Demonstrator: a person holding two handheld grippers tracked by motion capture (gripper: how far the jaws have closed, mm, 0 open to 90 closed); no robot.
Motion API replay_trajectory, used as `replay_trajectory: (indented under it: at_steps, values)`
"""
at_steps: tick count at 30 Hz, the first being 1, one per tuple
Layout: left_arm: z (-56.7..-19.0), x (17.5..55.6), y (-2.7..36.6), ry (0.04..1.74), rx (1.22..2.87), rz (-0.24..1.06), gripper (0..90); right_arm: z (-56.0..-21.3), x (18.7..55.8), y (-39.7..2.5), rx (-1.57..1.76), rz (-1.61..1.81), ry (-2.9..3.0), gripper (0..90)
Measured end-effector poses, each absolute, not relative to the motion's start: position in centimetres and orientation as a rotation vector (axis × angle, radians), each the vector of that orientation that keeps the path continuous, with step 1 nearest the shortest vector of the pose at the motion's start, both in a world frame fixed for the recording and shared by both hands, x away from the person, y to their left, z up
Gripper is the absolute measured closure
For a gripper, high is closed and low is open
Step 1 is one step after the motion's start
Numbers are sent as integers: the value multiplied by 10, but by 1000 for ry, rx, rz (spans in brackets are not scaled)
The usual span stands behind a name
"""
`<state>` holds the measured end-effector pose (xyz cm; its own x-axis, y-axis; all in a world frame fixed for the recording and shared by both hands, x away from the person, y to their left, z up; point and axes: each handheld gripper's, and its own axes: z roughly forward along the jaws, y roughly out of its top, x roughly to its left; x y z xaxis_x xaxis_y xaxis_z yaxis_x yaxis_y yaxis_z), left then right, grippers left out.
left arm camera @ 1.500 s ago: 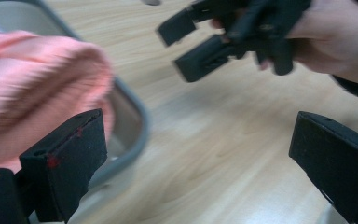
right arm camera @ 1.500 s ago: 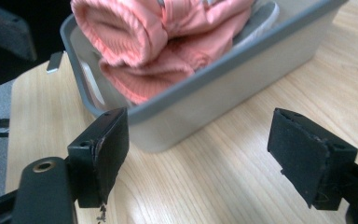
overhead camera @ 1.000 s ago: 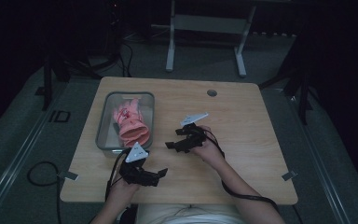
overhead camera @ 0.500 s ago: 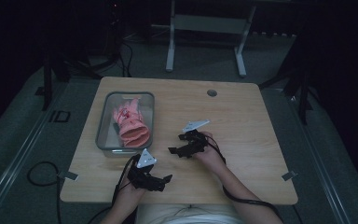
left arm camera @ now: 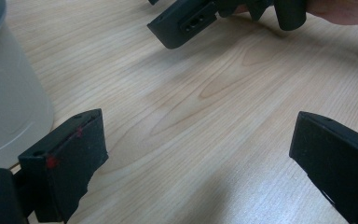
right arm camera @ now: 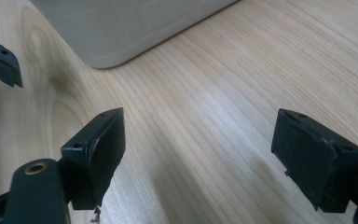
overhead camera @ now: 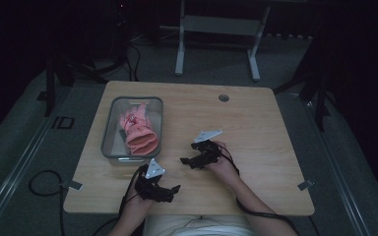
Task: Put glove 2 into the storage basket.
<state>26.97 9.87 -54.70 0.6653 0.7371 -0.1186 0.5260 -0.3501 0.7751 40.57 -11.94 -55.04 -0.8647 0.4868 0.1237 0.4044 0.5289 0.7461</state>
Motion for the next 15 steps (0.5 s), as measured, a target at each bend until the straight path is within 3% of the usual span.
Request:
replay_trajectory:
  at_steps: [15]
  values:
    - [-552, 269, 97, 957, 2066, 312, 34, -552, 407, -122, 781, 1245, 2648, 174]
